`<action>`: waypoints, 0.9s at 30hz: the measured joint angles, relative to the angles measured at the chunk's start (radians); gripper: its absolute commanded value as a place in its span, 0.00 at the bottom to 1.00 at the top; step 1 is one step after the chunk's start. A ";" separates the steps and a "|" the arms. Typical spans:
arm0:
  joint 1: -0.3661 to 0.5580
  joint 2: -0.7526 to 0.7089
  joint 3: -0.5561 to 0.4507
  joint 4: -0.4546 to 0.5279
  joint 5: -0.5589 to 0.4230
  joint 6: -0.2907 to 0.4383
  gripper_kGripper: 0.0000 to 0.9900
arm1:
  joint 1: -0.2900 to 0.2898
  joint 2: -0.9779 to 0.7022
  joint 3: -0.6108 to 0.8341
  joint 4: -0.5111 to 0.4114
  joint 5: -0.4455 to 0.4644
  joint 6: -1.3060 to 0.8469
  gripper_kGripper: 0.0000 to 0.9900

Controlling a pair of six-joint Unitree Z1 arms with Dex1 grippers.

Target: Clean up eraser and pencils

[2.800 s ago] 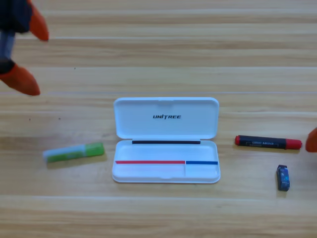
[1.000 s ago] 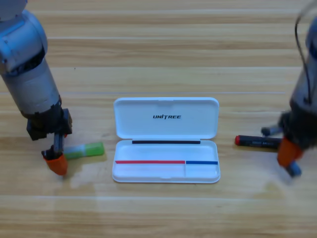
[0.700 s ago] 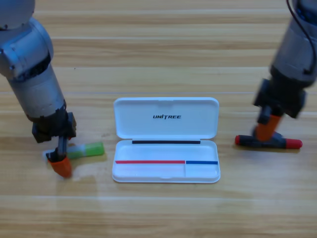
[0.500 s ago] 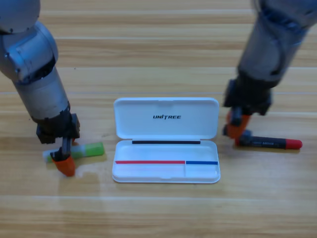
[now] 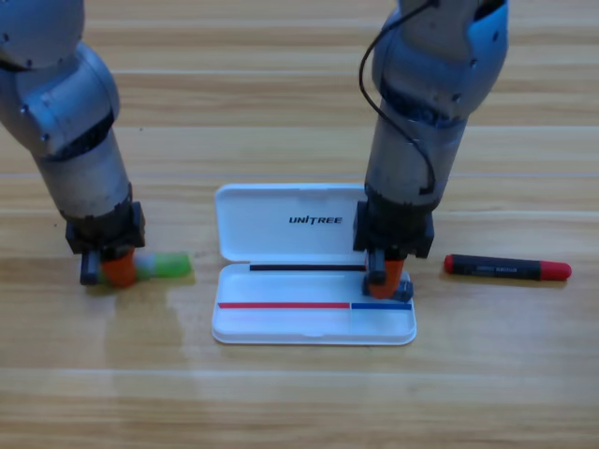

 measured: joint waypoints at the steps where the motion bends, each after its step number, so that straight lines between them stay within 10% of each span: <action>1: 0.000 0.000 0.000 0.000 0.000 0.000 0.00 | 0.004 0.000 0.001 0.000 0.000 0.000 0.00; 13: 0.000 -0.007 -0.010 0.063 0.000 0.000 0.00 | 0.032 0.000 0.036 0.000 0.000 0.000 0.03; 17: 0.000 -0.034 -0.066 0.144 0.000 0.000 0.00 | 0.039 0.000 0.037 0.000 0.000 0.000 0.87; 27: -0.007 -0.175 -0.320 0.432 0.000 -0.004 0.00 | 0.043 -0.027 0.035 0.000 -0.032 0.004 1.00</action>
